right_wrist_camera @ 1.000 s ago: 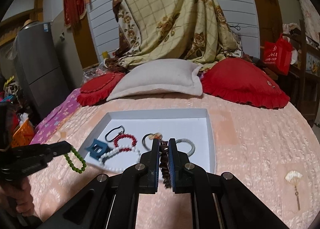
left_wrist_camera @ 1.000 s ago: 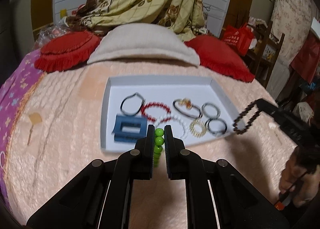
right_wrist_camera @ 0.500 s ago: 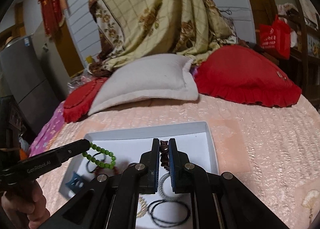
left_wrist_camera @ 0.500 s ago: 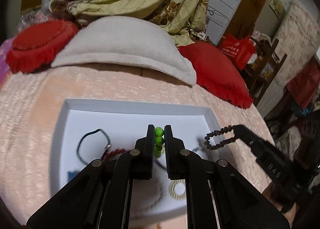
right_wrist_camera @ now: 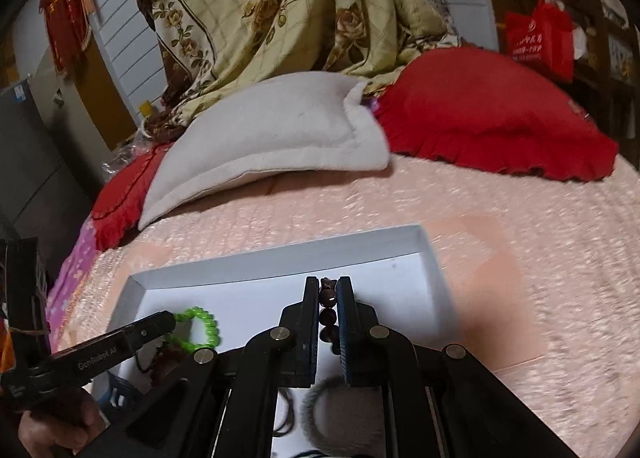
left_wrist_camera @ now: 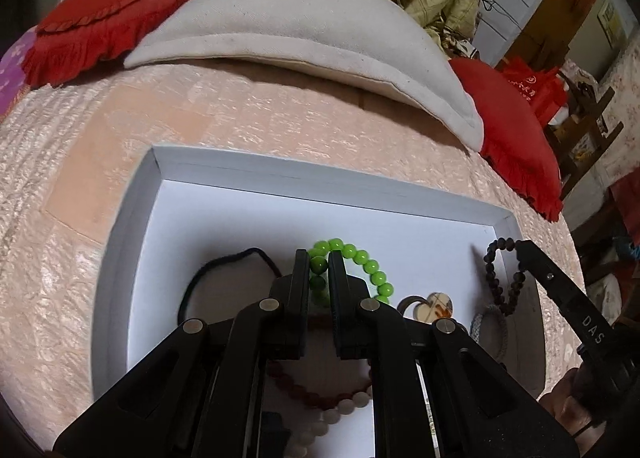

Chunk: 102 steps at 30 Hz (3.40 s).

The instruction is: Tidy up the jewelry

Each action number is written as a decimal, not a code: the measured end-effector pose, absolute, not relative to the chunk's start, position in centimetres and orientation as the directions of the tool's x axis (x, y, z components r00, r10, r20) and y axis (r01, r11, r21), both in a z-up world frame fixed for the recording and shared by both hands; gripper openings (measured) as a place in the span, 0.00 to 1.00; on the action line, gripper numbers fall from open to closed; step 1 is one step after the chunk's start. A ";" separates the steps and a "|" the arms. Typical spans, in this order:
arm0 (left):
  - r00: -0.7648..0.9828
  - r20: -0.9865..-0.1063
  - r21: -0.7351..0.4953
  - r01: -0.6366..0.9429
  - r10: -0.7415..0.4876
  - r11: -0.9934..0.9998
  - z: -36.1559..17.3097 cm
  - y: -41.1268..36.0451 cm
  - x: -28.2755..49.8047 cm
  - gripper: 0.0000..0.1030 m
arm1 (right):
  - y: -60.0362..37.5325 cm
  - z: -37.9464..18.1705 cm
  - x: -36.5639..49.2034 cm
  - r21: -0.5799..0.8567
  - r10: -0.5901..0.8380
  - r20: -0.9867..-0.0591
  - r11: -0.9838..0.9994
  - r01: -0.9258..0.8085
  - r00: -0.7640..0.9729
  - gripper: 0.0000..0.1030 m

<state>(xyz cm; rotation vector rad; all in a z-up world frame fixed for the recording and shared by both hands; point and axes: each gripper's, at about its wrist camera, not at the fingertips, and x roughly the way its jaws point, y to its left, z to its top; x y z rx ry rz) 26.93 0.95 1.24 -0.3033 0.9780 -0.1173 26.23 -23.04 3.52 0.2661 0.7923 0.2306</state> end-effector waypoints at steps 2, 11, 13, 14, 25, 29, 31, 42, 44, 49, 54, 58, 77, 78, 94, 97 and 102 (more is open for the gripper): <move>0.559 -0.798 -0.295 -0.035 -0.226 0.955 1.2 0.9 26.6 0.07 | -22.7 3.3 26.3 0.345 0.324 -0.662 0.932 -0.109 0.676 0.08; 0.565 -0.795 -0.277 -0.017 -0.220 0.961 1.2 0.6 26.3 0.19 | -22.5 2.2 26.8 0.440 0.411 -0.653 0.890 -0.124 0.637 0.08; 0.564 -0.797 -0.275 -0.020 -0.217 0.961 1.2 0.5 26.3 0.26 | -22.5 2.1 26.8 0.445 0.420 -0.654 0.886 -0.129 0.629 0.08; 0.563 -0.798 -0.274 -0.024 -0.213 0.962 1.2 0.5 26.4 0.27 | -22.5 2.1 26.8 0.444 0.421 -0.656 0.887 -0.131 0.626 0.08; 0.565 -0.803 -0.259 -0.049 -0.187 0.965 1.0 0.9 26.2 0.33 | -23.0 2.5 26.1 0.442 0.423 -0.648 0.886 -0.140 0.633 0.15; 0.571 -0.801 -0.248 -0.043 -0.180 0.968 1.2 0.7 25.9 0.34 | -23.4 2.8 25.9 0.444 0.420 -0.639 0.885 -0.137 0.645 0.21; 0.571 -0.802 -0.239 -0.038 -0.175 0.970 1.2 0.5 25.8 0.36 | -23.5 2.8 25.8 0.442 0.419 -0.641 0.887 -0.137 0.644 0.21; 0.606 -0.783 -0.197 -0.023 -0.143 0.980 2.8 0.4 23.4 0.51 | -23.6 3.5 22.6 0.364 0.386 -0.677 0.916 -0.170 0.626 0.21; 0.614 -0.778 -0.178 -0.017 -0.130 0.984 3.1 0.6 22.2 0.53 | -23.7 3.7 21.2 0.350 0.382 -0.683 0.919 -0.179 0.623 0.21; 0.628 -0.771 -0.131 -0.003 -0.100 0.991 2.6 1.1 18.5 0.58 | -24.1 2.9 18.0 0.312 0.361 -0.712 0.931 -0.189 0.603 0.21; 0.622 -0.781 -0.082 0.001 -0.065 0.997 1.9 1.4 15.0 0.58 | -24.3 2.1 15.2 0.285 0.353 -0.735 0.935 -0.208 0.579 0.21; 0.633 -0.773 -0.063 -0.003 -0.047 0.998 1.8 1.1 12.9 0.62 | -24.3 1.9 13.5 0.290 0.359 -0.732 0.933 -0.212 0.579 0.27; 0.703 -0.707 -0.135 -0.022 -0.081 0.991 3.5 1.9 5.2 0.64 | -25.4 4.0 6.5 0.262 0.379 -0.676 0.925 -0.275 0.631 0.35; 0.728 -0.680 -0.143 -0.017 -0.086 0.990 4.2 1.9 4.5 0.64 | -25.4 4.5 5.6 0.262 0.382 -0.666 0.924 -0.278 0.641 0.36; 0.750 -0.661 -0.017 0.018 -0.024 1.000 4.3 -1.7 -1.6 0.98 | -25.0 4.6 -1.0 0.129 0.243 -0.696 0.968 -0.216 0.676 0.92; 0.748 -0.664 0.010 0.010 -0.001 1.000 3.8 -2.3 -1.8 0.98 | -25.7 4.6 -1.0 0.149 0.250 -0.692 0.967 -0.205 0.677 0.92; 0.745 -0.667 0.024 0.003 0.014 1.000 3.9 -2.7 -1.6 0.98 | -25.3 5.0 -1.5 0.133 0.259 -0.672 0.964 -0.231 0.694 0.92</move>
